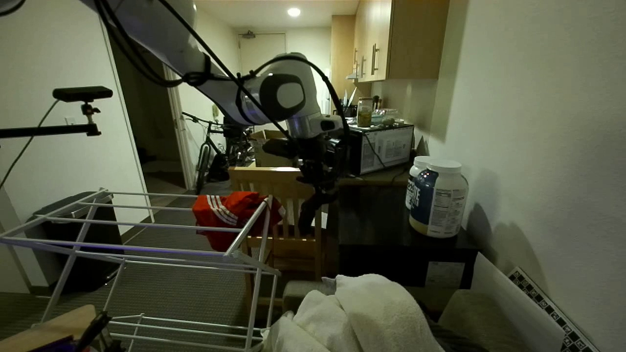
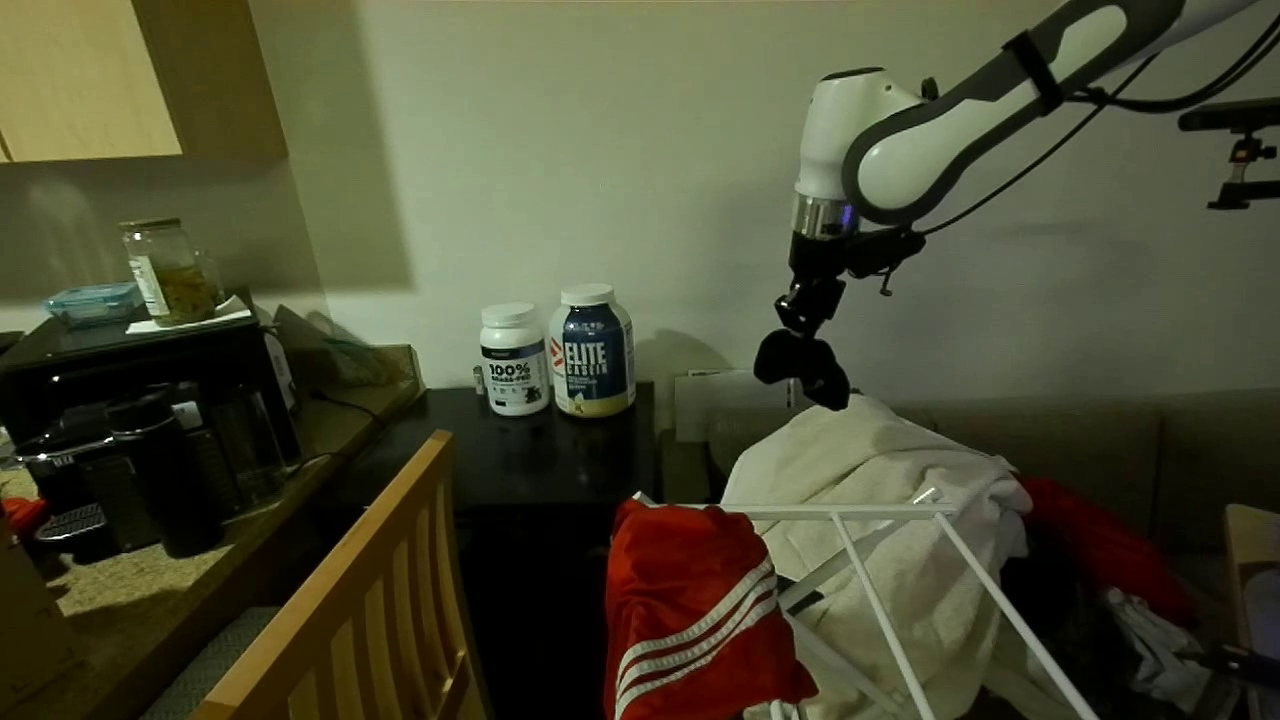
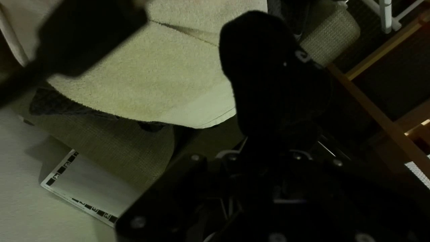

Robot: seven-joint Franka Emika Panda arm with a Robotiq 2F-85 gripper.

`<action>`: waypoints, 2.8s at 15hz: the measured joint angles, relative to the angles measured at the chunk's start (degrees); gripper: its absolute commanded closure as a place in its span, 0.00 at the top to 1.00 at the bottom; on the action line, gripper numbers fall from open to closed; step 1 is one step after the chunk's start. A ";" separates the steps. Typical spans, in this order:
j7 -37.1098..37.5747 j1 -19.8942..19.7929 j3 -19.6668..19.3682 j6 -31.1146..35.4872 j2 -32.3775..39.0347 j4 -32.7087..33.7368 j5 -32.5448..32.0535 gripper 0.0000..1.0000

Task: Remove the sock and short from the cloth hanger

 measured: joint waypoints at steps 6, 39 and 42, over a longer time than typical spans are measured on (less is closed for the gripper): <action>3.04 0.18 -0.10 6.24 0.30 -0.23 -3.00 0.36; 9.27 5.86 4.55 12.43 7.85 -0.36 -0.12 1.00; 8.10 6.20 6.31 8.80 7.62 -0.55 1.54 1.00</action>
